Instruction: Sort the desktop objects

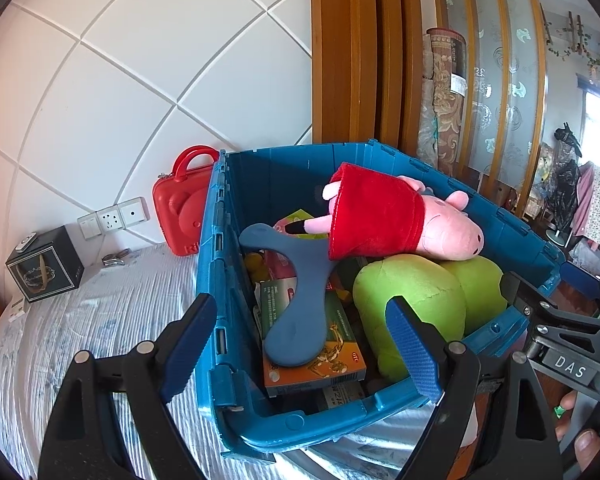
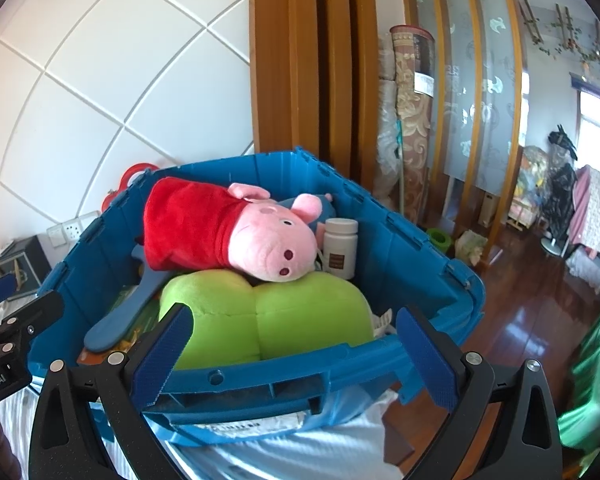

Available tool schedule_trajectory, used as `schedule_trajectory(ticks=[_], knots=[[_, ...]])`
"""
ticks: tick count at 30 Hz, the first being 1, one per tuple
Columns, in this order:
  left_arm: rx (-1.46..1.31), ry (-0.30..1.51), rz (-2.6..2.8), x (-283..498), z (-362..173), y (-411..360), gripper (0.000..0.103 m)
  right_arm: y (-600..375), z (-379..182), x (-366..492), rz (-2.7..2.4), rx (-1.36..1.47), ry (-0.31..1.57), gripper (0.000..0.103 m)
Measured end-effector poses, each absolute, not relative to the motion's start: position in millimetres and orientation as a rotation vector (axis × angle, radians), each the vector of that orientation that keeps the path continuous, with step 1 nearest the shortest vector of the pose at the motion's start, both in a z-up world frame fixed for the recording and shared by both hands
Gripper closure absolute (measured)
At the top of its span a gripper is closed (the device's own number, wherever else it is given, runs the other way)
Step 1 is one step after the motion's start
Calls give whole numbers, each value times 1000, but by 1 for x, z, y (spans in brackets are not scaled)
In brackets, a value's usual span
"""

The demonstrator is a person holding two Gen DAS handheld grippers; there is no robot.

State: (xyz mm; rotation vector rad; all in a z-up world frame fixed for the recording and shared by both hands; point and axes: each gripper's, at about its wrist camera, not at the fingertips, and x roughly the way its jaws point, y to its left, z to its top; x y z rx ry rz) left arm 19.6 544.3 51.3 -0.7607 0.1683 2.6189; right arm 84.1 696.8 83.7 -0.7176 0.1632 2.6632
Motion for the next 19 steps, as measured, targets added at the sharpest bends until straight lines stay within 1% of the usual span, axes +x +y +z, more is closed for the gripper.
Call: schedule_trajectory(ticks=[19], knots=[[-730, 181, 2628, 22, 53, 546, 16, 696, 84, 82, 2665, -713, 166, 0]])
